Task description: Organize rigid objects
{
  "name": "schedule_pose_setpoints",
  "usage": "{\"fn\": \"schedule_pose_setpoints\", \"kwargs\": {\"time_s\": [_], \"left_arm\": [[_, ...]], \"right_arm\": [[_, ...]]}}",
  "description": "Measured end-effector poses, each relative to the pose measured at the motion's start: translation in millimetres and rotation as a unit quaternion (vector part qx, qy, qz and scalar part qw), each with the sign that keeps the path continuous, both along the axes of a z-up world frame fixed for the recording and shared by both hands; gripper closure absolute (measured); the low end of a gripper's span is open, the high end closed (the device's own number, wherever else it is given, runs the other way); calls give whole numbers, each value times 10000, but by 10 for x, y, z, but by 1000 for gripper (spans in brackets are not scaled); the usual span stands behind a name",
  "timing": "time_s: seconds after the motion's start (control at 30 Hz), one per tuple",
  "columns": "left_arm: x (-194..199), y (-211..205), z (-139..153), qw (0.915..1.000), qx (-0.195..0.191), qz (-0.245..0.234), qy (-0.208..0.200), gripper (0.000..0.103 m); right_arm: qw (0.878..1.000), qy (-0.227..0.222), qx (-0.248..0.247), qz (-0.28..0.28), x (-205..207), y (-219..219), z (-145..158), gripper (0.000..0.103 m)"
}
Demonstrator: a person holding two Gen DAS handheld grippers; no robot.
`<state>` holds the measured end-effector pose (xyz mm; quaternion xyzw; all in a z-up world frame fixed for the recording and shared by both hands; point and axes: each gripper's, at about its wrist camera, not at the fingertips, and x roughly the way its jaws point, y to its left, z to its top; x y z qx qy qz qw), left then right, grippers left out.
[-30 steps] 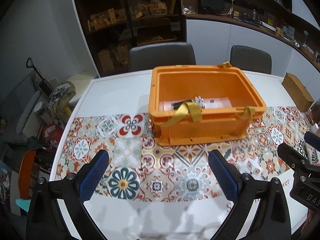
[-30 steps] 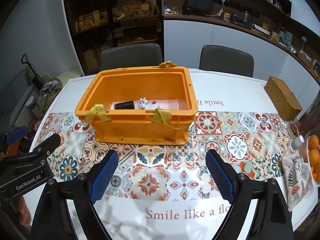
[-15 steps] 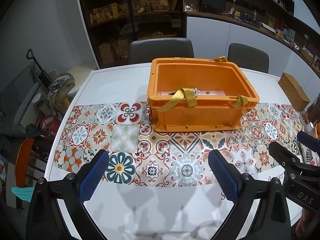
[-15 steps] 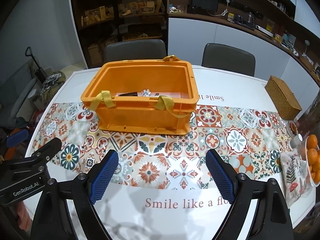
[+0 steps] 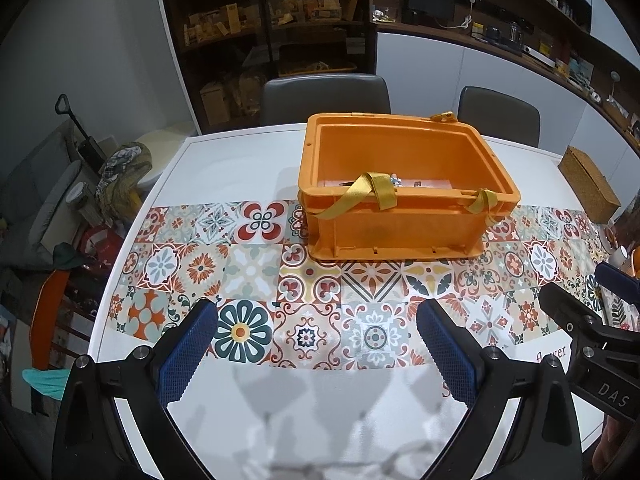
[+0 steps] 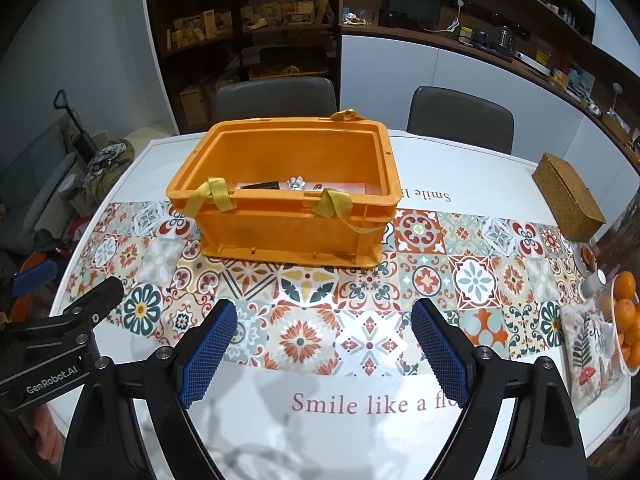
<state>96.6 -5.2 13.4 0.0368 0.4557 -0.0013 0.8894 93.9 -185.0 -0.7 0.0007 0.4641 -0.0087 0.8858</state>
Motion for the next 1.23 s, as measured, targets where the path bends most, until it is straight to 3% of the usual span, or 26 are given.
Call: {"fn": "schedule_pose_setpoints", "kwargs": {"time_s": [1.23], "left_arm": [[20, -3, -23, 10000, -23, 12, 39, 2]], "right_arm": [[10000, 20, 41, -1, 19, -26, 7, 14]]}}
